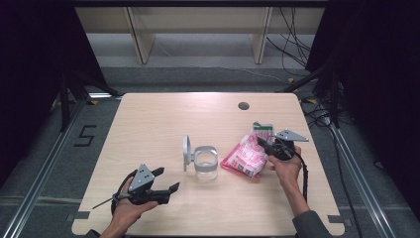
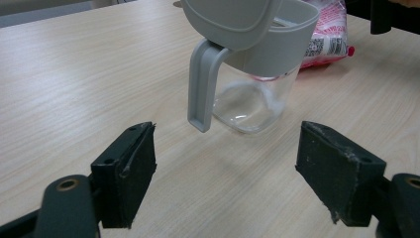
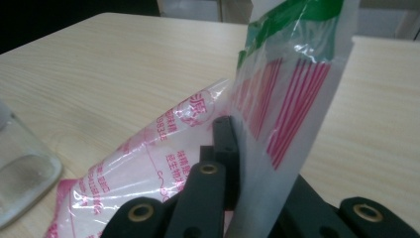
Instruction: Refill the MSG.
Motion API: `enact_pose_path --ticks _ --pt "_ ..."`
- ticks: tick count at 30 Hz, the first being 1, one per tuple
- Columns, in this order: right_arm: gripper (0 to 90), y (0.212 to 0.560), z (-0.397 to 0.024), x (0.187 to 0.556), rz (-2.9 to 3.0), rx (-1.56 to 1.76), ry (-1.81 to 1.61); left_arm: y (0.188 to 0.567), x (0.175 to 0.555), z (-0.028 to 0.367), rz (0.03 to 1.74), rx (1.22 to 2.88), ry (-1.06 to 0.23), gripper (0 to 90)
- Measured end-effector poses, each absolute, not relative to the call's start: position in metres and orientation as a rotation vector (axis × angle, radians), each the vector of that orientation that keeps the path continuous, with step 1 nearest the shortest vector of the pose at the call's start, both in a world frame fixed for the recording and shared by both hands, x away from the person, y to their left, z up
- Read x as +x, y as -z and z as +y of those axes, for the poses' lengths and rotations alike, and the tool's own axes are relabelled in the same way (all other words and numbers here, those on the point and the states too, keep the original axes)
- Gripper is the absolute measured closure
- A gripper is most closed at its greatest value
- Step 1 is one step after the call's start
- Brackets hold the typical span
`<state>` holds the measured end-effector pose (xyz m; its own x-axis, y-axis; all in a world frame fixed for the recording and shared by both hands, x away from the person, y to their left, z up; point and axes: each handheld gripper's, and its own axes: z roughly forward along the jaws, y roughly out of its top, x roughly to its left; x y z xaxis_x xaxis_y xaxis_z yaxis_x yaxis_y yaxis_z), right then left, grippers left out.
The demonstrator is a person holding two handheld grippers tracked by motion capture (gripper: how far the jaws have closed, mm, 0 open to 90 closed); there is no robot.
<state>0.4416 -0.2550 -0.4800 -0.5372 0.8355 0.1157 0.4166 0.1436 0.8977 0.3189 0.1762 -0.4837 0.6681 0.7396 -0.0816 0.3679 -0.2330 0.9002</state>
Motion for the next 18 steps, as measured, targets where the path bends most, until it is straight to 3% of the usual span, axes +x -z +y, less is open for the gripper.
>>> enact_pose_path --ticks 18 --pt "90.0 0.446 -0.241 0.408 2.027 0.951 -1.454 0.485 0.316 0.174 0.865 1.847 -0.445 22.6"
